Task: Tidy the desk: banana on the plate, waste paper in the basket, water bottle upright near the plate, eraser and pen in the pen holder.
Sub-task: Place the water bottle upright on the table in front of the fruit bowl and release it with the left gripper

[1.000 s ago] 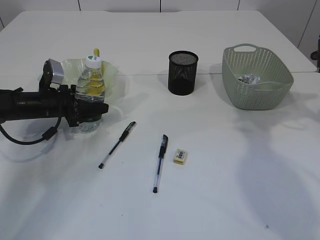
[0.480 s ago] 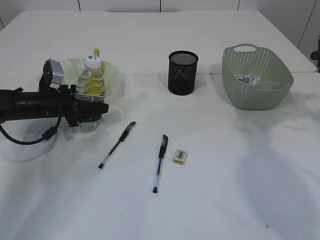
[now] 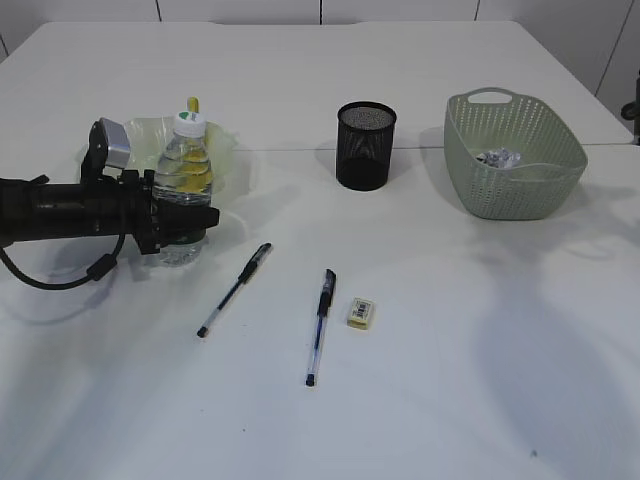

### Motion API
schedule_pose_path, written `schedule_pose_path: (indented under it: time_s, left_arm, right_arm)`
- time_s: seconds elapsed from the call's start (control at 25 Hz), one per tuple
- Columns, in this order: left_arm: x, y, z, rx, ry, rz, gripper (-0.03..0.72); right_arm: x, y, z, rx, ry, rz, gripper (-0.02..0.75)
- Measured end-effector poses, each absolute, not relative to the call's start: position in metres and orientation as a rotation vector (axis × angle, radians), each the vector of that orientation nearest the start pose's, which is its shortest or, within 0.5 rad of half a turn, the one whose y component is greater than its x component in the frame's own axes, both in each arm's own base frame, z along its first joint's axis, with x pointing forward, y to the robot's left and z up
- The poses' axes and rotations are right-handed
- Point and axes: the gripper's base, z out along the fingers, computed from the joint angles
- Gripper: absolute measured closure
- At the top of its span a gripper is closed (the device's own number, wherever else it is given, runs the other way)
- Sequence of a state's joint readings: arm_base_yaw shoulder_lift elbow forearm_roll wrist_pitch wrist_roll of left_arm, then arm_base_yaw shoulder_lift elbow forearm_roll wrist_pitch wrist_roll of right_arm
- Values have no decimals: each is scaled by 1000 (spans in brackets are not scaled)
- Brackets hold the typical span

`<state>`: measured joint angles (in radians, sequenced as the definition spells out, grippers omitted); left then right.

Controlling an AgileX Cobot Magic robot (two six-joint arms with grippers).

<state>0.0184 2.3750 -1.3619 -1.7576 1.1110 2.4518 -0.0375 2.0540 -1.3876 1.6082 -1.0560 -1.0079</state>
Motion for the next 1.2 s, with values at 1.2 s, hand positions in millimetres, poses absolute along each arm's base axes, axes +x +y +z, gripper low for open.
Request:
schedule_pose_path:
  time_s: [1.2]
  left_arm:
    - [440, -73, 76, 962, 1610, -832, 294]
  right_arm:
    - [420, -95, 209, 1132, 1582, -763, 211]
